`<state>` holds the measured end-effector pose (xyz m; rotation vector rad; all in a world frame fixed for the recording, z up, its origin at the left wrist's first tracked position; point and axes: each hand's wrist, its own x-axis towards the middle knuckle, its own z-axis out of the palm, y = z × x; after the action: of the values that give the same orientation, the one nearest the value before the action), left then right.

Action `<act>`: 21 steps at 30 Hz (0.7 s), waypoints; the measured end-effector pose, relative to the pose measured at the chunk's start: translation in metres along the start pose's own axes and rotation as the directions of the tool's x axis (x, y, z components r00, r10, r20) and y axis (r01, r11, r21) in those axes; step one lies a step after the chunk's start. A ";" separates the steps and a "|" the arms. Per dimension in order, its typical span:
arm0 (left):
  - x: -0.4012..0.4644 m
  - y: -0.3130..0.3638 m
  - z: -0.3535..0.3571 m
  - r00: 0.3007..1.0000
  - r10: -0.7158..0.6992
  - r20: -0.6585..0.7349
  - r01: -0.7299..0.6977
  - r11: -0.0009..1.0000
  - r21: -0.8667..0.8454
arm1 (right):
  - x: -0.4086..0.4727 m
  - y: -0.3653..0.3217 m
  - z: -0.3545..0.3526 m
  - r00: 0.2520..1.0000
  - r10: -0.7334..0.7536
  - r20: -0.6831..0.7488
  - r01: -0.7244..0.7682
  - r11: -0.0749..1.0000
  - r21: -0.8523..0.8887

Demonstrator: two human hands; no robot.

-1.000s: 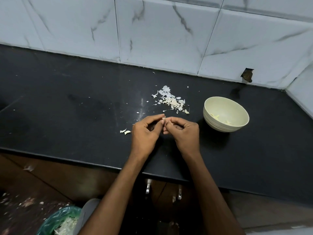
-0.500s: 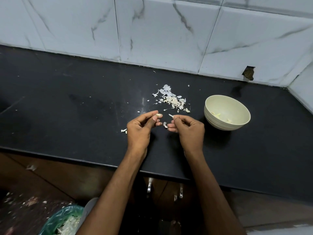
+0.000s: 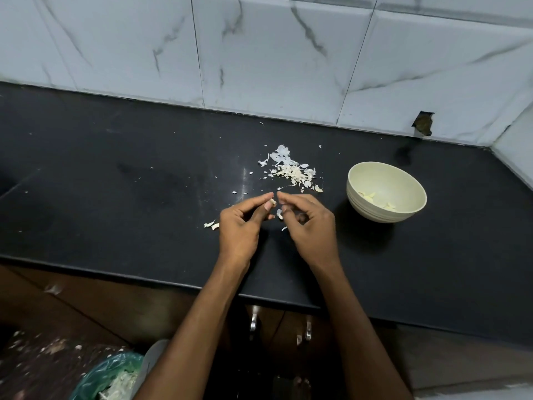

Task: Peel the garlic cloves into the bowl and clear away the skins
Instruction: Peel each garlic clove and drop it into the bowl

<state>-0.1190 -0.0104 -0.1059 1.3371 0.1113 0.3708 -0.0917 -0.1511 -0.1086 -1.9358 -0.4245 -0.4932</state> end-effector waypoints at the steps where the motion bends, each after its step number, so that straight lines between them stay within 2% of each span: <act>1: -0.001 0.001 0.001 1.000 0.011 0.002 -0.011 1.000 0.019 | 0.000 0.000 0.000 1.000 -0.006 0.006 0.006 1.000 -0.006; 11: -0.002 -0.001 0.000 0.999 0.035 -0.031 -0.031 0.991 0.127 | -0.004 -0.003 0.005 0.987 -0.159 -0.018 0.154 0.976 -0.155; 18: -0.003 0.002 0.000 0.999 -0.047 0.008 0.047 0.999 0.013 | -0.004 0.003 0.005 0.973 -0.228 -0.026 0.211 0.933 -0.292; 21: -0.003 0.001 0.000 0.999 -0.042 0.023 0.042 0.999 0.023 | -0.005 0.003 0.005 0.973 -0.228 -0.022 0.210 0.928 -0.308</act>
<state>-0.1219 -0.0108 -0.1057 1.3586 0.1242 0.3190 -0.0941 -0.1483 -0.1155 -2.1741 -0.5579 -0.7970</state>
